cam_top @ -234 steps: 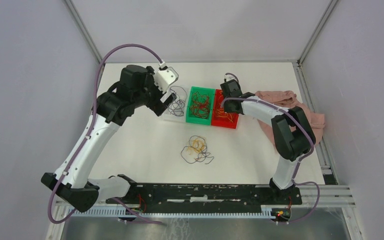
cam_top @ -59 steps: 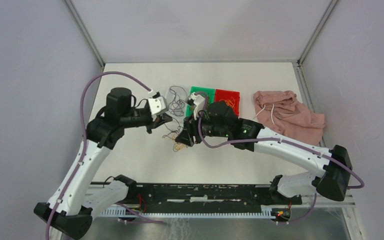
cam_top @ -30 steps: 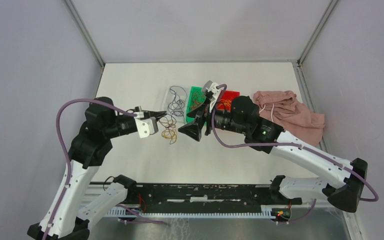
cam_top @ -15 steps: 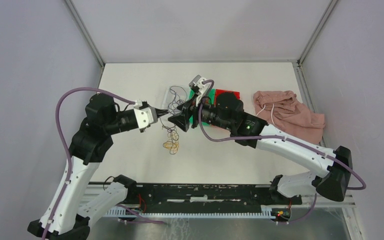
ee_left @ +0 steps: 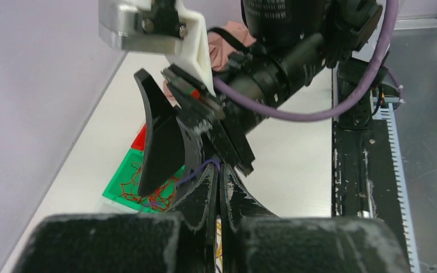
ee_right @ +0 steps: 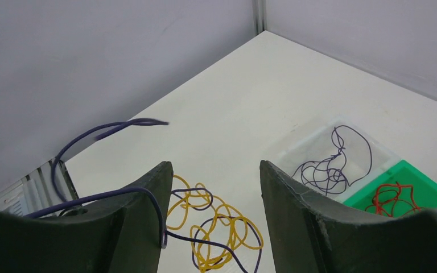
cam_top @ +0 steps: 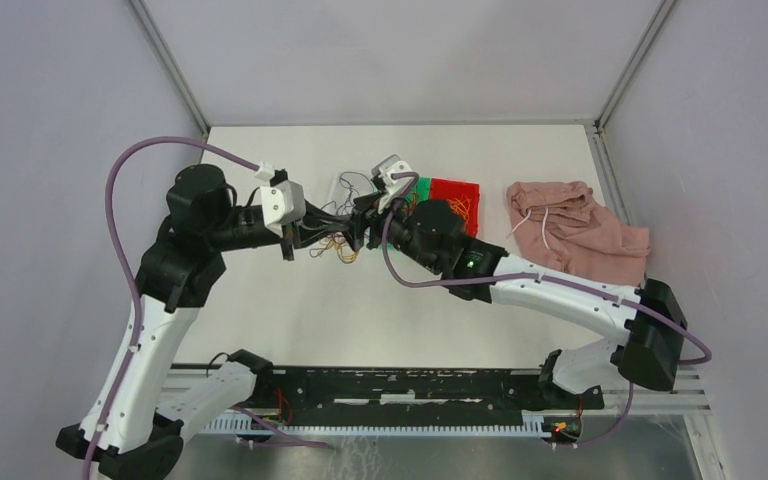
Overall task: Untangle the cables
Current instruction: Untie the cable.
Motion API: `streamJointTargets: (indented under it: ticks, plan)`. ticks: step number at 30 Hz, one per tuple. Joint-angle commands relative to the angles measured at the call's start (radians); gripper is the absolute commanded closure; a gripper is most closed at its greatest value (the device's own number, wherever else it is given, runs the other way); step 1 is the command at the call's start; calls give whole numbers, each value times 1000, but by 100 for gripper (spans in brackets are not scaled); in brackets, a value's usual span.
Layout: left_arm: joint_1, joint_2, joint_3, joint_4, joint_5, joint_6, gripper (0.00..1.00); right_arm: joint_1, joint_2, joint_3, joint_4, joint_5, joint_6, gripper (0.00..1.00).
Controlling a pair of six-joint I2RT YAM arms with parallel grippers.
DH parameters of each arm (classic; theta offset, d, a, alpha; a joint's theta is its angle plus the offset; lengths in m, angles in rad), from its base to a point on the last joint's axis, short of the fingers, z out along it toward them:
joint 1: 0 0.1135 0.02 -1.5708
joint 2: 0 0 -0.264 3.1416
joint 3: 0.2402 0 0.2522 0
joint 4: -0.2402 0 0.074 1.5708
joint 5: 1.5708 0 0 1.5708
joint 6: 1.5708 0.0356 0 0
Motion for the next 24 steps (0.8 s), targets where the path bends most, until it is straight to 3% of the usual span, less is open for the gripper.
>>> streamJointTargets:
  ticks: [1, 7, 24]
  plan:
    - [-5, 19, 68, 79, 77, -126, 97, 30, 45, -23, 100, 62, 1, 36]
    - [-10, 64, 149, 117, 110, -210, 97, 31, 82, -127, 189, 76, 79, 35]
    - [-10, 91, 314, 118, 48, -128, 97, 31, 71, -362, 224, 112, 199, 40]
